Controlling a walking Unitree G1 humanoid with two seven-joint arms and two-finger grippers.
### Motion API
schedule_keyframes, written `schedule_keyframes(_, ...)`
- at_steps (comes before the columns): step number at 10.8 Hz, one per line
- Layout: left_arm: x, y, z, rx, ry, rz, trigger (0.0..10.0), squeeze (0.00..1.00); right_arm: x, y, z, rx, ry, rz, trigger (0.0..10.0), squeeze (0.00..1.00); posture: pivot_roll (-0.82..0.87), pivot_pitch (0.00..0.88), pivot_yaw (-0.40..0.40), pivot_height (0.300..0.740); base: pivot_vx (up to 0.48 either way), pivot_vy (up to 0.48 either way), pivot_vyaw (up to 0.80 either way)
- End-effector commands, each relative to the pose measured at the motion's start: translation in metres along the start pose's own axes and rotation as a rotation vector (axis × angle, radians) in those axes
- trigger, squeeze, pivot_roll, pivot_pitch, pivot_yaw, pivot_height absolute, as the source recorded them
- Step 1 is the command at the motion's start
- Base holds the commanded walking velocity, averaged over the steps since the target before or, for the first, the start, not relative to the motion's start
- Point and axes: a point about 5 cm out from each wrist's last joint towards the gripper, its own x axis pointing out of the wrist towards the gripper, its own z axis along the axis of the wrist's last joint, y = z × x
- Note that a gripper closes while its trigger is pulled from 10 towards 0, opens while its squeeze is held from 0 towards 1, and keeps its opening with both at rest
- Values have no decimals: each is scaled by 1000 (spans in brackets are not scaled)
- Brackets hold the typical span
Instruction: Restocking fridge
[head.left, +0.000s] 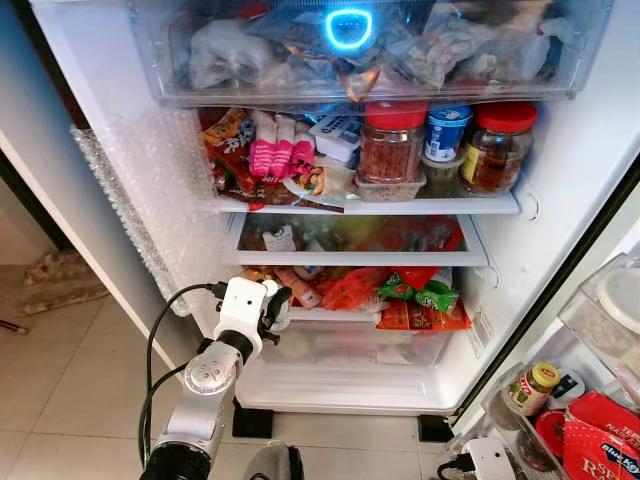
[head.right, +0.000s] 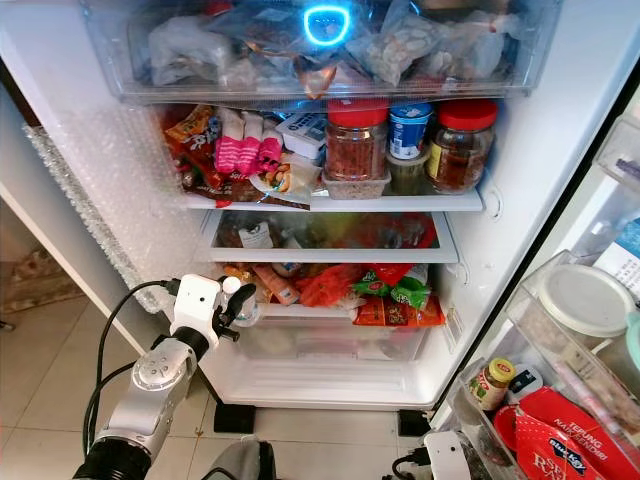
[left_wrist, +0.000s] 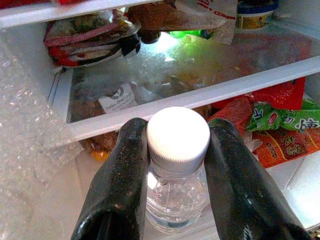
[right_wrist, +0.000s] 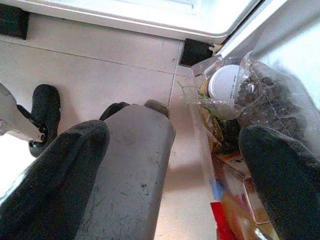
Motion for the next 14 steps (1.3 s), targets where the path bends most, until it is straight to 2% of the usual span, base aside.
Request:
schedule_keyframes(1,3,3,3,-3,-13,10,10000,0,-2,5,-18,-1,65,22,10000,0,-6,48,55,638,300,0,0)
schedule_keyframes(3,4,2,4,0,-16,5,10000,0,-2,5,-18,32,57,12,10000,0,-3,48,54,638,311,0,216)
schedule_keyframes(6,4,-2,2,4,-7,-26,10000,0,-2,5,-17,10,57,16,10000,0,-1,48,54,638,324,0,0)
schedule_keyframes(14,4,-2,2,4,-7,-26,10000,0,-2,5,-17,10,57,16,10000,0,-1,48,54,638,330,0,0)
